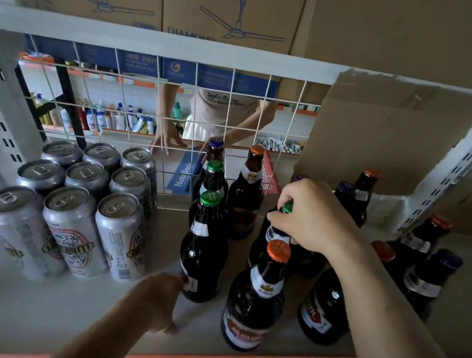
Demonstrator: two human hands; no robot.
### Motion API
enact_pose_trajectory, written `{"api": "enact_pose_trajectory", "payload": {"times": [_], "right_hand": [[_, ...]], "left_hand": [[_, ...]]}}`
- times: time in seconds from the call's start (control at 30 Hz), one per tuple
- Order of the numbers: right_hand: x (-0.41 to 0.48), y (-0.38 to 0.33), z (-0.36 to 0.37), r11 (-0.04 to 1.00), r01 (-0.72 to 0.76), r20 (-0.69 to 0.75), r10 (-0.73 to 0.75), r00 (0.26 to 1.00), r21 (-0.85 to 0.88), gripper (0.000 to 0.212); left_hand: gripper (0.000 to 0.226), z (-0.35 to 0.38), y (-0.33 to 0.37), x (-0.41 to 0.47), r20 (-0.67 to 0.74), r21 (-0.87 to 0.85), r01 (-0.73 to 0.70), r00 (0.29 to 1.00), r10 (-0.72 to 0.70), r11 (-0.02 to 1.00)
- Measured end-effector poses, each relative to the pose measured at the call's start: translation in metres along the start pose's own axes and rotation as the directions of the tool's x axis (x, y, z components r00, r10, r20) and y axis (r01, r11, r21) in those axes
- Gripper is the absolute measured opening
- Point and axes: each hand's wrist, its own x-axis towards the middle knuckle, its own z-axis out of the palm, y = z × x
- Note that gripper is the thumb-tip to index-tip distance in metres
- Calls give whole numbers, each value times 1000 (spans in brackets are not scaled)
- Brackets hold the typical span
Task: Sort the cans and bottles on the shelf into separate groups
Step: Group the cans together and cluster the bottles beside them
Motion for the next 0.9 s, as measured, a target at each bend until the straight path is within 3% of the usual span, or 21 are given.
{"api": "enact_pose_trajectory", "payload": {"times": [0.23,0.47,0.9], "right_hand": [[0,-2,5,995,57,-97,-49,994,79,12],[4,-7,7,991,93,-35,-90,995,94,5],[24,-8,16,992,54,-101,-43,994,112,11]], "left_hand": [[80,1,-3,-2,-24,-15,0,1000,0,1000],[76,0,-1,3,10,14,37,999,-37,999],[75,2,-2,2,-23,27,30,999,-30,999]]}}
